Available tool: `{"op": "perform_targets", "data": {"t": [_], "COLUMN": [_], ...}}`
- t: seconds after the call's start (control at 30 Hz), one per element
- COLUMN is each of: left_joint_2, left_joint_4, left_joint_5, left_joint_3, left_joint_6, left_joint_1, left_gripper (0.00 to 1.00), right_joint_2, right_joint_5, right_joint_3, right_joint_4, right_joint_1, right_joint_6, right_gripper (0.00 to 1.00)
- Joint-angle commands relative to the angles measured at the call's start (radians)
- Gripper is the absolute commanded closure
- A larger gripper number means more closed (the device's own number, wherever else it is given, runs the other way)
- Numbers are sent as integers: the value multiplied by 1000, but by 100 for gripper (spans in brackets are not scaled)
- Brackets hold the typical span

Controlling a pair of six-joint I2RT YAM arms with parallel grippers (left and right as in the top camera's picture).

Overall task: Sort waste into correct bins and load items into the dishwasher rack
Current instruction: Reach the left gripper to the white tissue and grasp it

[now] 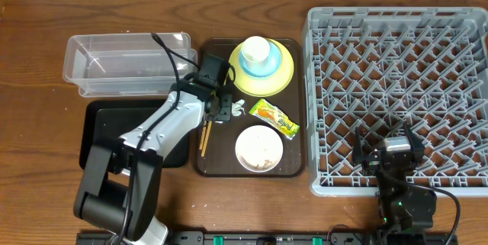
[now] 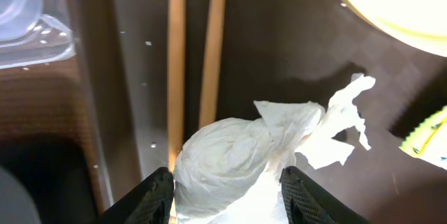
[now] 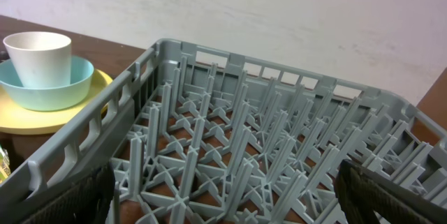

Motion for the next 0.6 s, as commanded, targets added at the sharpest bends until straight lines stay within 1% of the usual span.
{"op": "perform_targets", "data": {"t": [0.0, 0.07, 0.2, 0.33, 0.43, 0.57], "left_joint_2": [6, 6, 6, 6, 5, -2], "left_joint_4": [2, 8, 38, 84, 93, 100], "left_joint_5": [-9, -9, -9, -9, -10, -13], "left_joint_3": [-13, -24, -55, -98, -101, -91], "left_joint_6": [10, 10, 10, 10, 10, 10], "left_joint_1": [-13, -13, -13, -13, -13, -13], "left_gripper": [47, 48, 55, 57, 66, 81], "right_joint_2": [-4, -4, -4, -4, -4, -4], "right_joint_5": [-3, -4, -3, -4, -4, -4], "right_joint_3": [-2, -2, -2, -2, -2, -2], "right_joint_4": [-4, -4, -4, -4, -4, -4], "right_joint_1": [-1, -1, -1, -1, -1, -1], "right_joint_6": [3, 3, 3, 3, 3, 3], "right_gripper": [1, 1, 1, 1, 1, 1]}}
